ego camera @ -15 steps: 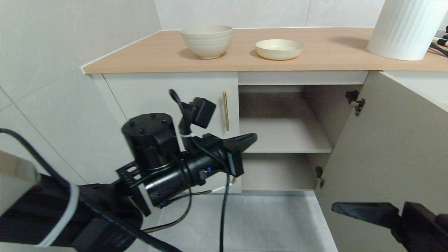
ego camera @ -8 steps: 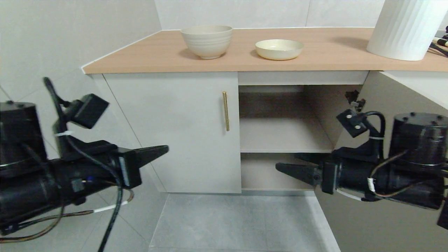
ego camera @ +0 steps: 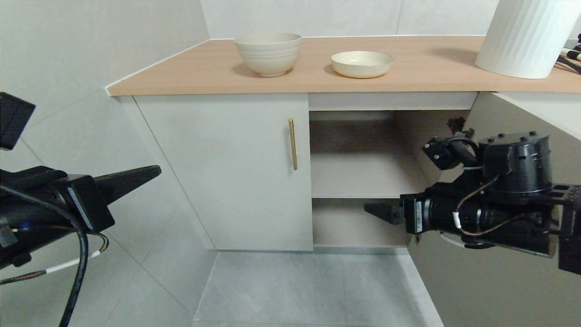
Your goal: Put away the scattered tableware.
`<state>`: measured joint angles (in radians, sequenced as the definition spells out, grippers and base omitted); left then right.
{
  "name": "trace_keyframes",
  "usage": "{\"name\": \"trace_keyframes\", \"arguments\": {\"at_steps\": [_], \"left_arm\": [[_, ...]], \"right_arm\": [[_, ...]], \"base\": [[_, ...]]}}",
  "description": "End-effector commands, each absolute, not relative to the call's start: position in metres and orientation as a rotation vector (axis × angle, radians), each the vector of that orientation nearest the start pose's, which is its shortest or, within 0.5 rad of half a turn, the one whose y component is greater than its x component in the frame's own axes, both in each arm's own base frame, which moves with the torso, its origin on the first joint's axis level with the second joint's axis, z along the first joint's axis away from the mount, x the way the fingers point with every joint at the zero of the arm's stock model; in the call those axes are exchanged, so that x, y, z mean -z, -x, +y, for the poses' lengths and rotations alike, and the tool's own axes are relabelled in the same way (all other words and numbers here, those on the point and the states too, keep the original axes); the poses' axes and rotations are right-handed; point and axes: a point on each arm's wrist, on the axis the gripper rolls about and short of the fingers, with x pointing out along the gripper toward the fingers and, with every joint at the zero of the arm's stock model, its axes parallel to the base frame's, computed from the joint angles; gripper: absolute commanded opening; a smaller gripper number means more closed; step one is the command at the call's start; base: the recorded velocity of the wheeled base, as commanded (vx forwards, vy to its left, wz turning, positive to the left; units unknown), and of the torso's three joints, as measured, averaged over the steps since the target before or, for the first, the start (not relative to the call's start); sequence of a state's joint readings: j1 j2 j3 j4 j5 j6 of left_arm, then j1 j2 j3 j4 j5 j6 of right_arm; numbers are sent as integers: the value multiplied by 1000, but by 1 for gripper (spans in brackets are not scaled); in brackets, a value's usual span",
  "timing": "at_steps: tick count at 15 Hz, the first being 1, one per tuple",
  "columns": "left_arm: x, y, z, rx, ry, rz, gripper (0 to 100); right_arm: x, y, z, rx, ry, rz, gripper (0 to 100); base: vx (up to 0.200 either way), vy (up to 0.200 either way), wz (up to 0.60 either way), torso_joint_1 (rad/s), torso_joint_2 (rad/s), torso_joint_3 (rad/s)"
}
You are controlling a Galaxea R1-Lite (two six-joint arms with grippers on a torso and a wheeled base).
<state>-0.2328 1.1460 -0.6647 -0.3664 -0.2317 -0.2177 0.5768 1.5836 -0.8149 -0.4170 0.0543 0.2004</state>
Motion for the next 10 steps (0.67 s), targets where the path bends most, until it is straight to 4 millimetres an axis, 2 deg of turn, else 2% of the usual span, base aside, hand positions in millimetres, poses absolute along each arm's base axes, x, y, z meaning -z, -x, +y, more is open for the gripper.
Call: {"name": "trace_keyframes", "arguments": {"at_steps": [1,2,3,10], "left_arm": [[-247,-162,-44,451,214,169,0],[-246,-163,-44,450,212,175,0],[-246,-163,-44,452,212,175,100],[-255,-162,-44,457,212,87,100]], "right_arm": [[-236,-211,135,-599,-135,278,100],[-240,-206,133,-601,-138,263,100],[-244,-202,130,-602,-141,253,100],[-256,-180,116,-600,-138,263,100]], "base": [[0,0,0,0,0,0],[0,0,0,0,0,0],[0,0,0,0,0,0],[0,0,0,0,0,0]]}}
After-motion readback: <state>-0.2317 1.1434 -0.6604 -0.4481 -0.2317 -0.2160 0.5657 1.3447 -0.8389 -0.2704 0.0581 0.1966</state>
